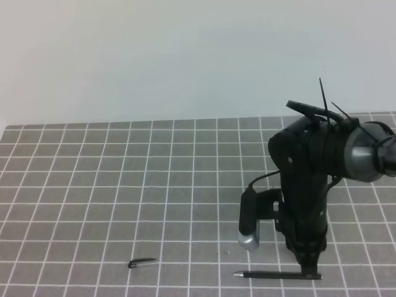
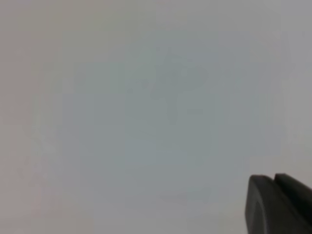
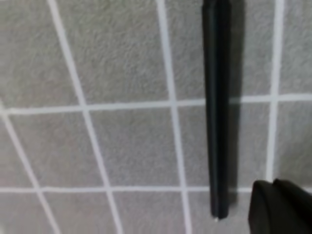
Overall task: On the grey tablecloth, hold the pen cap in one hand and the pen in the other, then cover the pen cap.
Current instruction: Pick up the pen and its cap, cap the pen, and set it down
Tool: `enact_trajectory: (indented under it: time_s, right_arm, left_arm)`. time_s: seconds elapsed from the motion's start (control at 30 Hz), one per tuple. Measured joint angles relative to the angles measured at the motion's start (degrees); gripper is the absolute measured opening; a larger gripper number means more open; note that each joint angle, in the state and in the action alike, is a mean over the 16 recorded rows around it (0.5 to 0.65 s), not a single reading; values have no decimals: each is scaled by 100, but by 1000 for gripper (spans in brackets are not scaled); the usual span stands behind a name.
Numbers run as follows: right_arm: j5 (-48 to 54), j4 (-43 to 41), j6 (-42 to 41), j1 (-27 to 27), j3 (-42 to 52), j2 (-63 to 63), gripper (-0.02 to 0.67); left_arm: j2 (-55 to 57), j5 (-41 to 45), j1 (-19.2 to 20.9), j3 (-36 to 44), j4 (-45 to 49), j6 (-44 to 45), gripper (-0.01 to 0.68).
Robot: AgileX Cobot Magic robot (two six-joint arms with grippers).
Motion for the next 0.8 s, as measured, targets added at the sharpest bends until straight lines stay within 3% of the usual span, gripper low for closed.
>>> enact_trajectory:
  time_s: [0.13,0.27,0.67,0.8]
  right_arm:
    - [149,186,53,0,-54,-17,25]
    - [289,406,133,0,-78,-37,48]
    - [142,652,289,0,-88,-72,287]
    - [89,584,316,0,-88,-70,339]
  left_arm:
    - [20,0,0,0,0,0,-3]
    - [40,0,0,0,0,0,-3]
    - [110,0,0,0,0,0,-3]
    - [111,0,0,0,0,0,-3]
